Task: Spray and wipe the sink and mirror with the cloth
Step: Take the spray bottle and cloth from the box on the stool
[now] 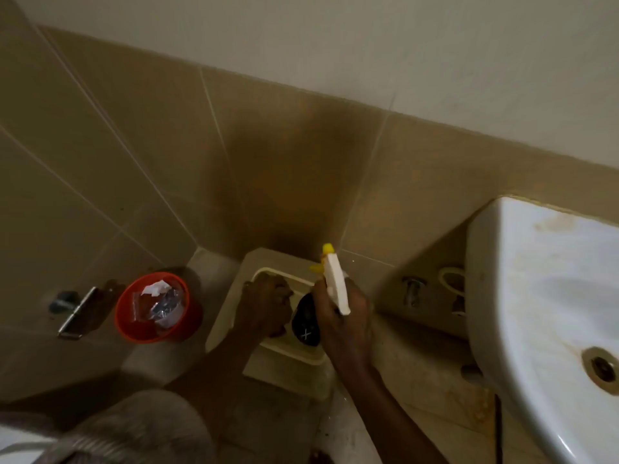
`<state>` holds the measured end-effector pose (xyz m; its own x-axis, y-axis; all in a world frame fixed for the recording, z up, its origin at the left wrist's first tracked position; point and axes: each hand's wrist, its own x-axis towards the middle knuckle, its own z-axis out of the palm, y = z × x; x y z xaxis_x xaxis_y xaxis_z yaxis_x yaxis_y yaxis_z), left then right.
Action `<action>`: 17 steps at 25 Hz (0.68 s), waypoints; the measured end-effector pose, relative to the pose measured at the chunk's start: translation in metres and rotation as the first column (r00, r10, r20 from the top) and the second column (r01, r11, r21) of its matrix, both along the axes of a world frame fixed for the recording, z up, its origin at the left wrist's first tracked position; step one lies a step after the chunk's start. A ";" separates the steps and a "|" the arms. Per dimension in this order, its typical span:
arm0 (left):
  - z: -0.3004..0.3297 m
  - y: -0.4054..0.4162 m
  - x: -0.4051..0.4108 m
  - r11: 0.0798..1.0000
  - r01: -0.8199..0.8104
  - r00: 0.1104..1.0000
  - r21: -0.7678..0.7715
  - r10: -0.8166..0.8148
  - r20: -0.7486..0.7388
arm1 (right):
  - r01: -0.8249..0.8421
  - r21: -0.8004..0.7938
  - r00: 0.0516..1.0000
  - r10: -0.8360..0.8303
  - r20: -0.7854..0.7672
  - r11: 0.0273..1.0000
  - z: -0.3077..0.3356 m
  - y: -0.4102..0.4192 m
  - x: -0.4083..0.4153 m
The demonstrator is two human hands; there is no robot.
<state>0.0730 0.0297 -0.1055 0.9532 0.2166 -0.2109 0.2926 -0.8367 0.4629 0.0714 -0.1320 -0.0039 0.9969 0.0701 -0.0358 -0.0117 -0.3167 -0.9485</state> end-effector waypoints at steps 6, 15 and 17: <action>0.108 -0.039 -0.020 0.371 -0.553 0.744 -0.746 0.623 -0.241 | 0.133 0.340 0.961 -0.038 -0.273 0.931 0.165 -0.095 -0.107; 0.271 -0.170 0.017 0.487 -0.197 0.873 -0.851 0.482 0.074 | 0.156 0.087 0.975 -0.140 -0.173 0.984 0.245 -0.284 -0.160; 0.285 -0.204 0.024 0.621 -0.156 0.866 -0.768 0.460 0.197 | 0.157 -0.044 0.974 -0.162 -0.160 0.987 0.239 -0.307 -0.145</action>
